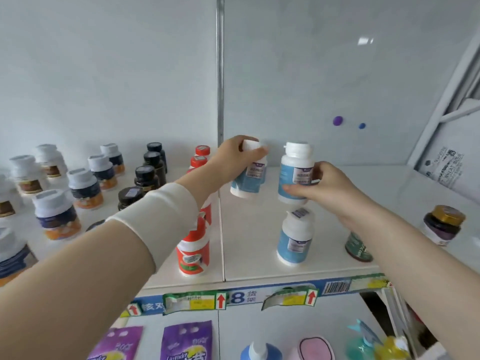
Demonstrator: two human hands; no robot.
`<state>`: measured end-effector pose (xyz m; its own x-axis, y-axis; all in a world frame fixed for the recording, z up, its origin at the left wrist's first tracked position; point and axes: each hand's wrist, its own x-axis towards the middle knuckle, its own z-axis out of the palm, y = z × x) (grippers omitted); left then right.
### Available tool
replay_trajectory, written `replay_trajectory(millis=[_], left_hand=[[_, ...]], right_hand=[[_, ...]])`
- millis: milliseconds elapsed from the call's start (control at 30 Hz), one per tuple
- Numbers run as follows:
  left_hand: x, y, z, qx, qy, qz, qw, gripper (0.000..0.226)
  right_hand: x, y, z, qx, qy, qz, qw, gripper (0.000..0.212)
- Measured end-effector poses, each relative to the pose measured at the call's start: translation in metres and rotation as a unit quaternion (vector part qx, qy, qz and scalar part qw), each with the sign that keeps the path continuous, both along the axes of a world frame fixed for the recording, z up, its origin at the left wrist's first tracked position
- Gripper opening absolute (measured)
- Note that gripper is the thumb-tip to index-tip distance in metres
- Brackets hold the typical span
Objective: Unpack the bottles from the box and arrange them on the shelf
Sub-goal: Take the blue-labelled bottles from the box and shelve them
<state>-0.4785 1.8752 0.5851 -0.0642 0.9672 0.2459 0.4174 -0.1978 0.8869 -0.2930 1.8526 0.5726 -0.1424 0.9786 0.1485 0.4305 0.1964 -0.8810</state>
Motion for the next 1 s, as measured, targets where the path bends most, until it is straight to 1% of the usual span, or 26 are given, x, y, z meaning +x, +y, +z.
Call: replay_trajectory(millis=[100,200,267,367,467,567,633,767,900,1000], left_hand=[[-0.003,0.035,-0.013,-0.025,0.07,-0.019,0.997,0.044],[-0.003,0.057,-0.02,-0.029,0.168,-0.025,0.985,0.043],[-0.002,0.071,-0.024,-0.043,0.215,-0.031,0.975,0.045],[0.001,0.087,-0.031,-0.068,0.257,-0.034,0.963,0.048],[0.005,0.095,-0.036,-0.082,0.27,-0.047,0.958,0.05],[0.007,0.099,-0.036,-0.086,0.28,-0.059,0.954,0.047],[0.008,0.102,-0.036,-0.087,0.28,-0.066,0.954,0.045],[0.011,0.103,-0.038,-0.092,0.276,-0.072,0.954,0.059],[0.015,0.1,-0.038,-0.093,0.288,-0.085,0.949,0.057],[0.017,0.096,-0.036,-0.087,0.301,-0.091,0.945,0.058]], right_hand=[[-0.003,0.031,-0.014,-0.034,-0.036,0.02,0.999,0.048],[-0.006,0.052,-0.024,-0.063,-0.054,0.045,0.996,0.038],[-0.009,0.064,-0.031,-0.072,-0.065,0.06,0.993,0.042],[-0.012,0.077,-0.043,-0.089,-0.096,0.079,0.988,0.058],[-0.013,0.083,-0.055,-0.099,-0.131,0.096,0.982,0.067],[-0.014,0.084,-0.064,-0.101,-0.148,0.112,0.977,0.087],[-0.013,0.085,-0.07,-0.099,-0.143,0.116,0.978,0.09],[-0.013,0.083,-0.075,-0.093,-0.151,0.115,0.977,0.085],[-0.015,0.078,-0.072,-0.104,-0.149,0.115,0.977,0.084],[-0.012,0.071,-0.061,-0.127,-0.131,0.115,0.977,0.069]])
